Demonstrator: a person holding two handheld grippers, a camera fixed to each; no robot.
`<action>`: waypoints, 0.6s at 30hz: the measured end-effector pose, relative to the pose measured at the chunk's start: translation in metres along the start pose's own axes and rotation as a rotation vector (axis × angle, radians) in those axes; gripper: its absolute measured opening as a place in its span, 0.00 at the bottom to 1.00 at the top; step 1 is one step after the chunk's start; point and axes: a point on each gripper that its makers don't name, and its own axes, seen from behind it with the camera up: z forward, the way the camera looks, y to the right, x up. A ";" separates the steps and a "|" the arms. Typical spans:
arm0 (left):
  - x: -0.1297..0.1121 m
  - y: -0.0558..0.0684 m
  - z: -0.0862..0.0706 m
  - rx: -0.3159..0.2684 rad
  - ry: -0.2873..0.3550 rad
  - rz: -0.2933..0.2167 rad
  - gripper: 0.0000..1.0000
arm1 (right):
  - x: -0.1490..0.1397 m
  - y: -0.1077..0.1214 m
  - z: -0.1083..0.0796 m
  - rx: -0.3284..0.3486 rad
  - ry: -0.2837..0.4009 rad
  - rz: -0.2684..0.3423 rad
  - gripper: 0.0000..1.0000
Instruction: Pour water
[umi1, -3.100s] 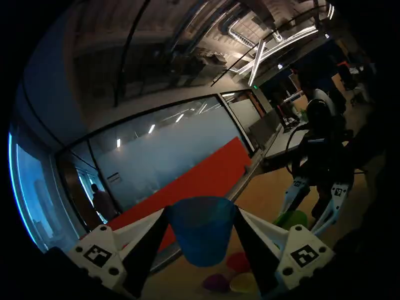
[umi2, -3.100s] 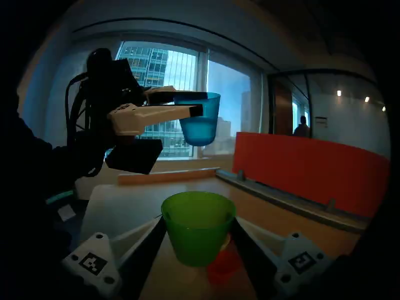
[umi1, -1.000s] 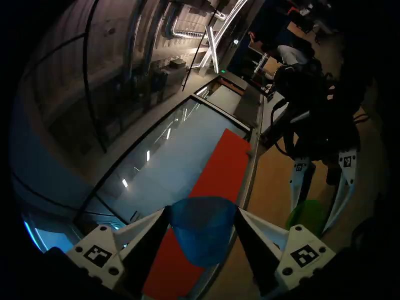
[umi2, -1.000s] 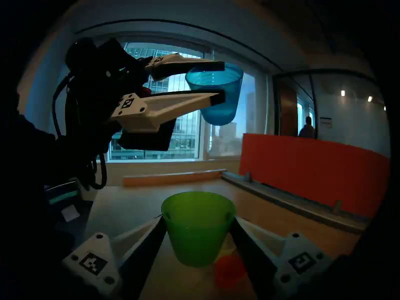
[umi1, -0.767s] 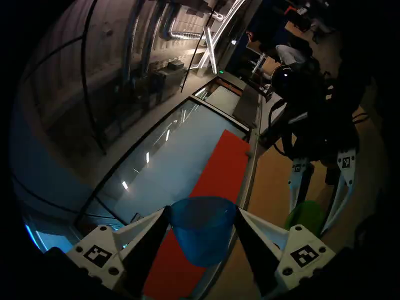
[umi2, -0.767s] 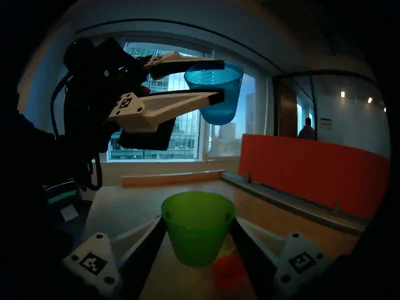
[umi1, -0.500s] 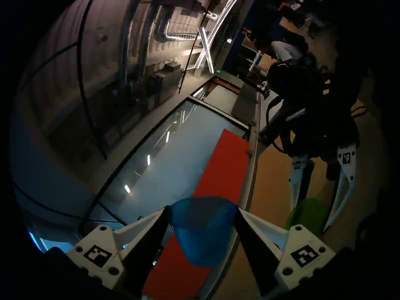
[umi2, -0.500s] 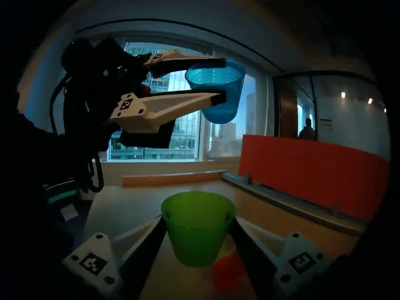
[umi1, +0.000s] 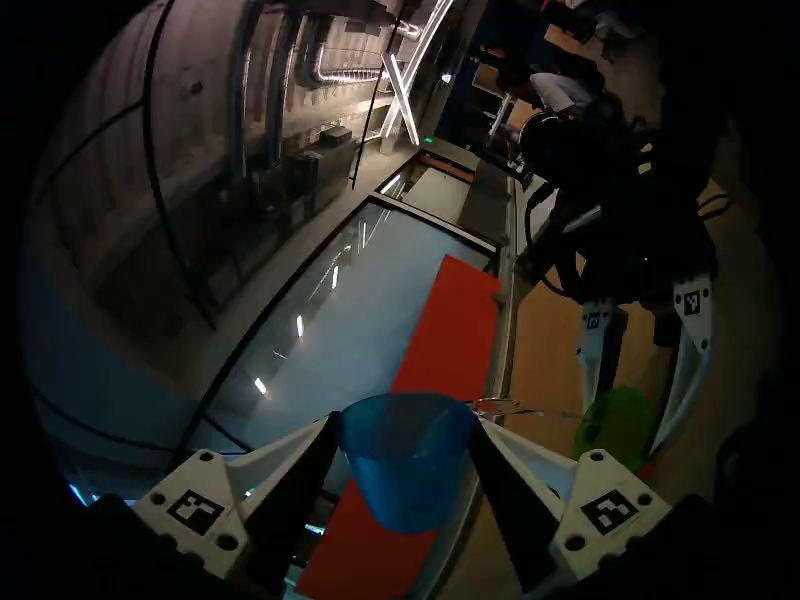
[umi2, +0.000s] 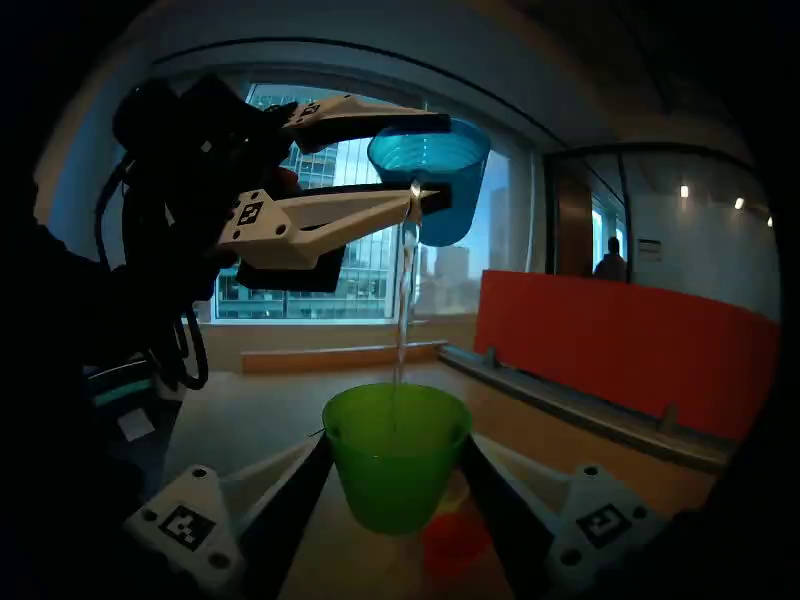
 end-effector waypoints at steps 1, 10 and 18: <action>0.000 0.000 0.000 0.001 0.000 0.004 0.88 | 0.000 0.000 0.000 0.000 0.001 0.001 0.89; 0.002 -0.002 0.002 0.006 0.002 0.031 0.88 | 0.002 0.001 -0.003 -0.001 0.004 0.000 0.89; 0.003 -0.005 0.003 0.015 0.005 0.055 0.89 | 0.004 0.001 -0.005 -0.003 0.005 -0.004 0.89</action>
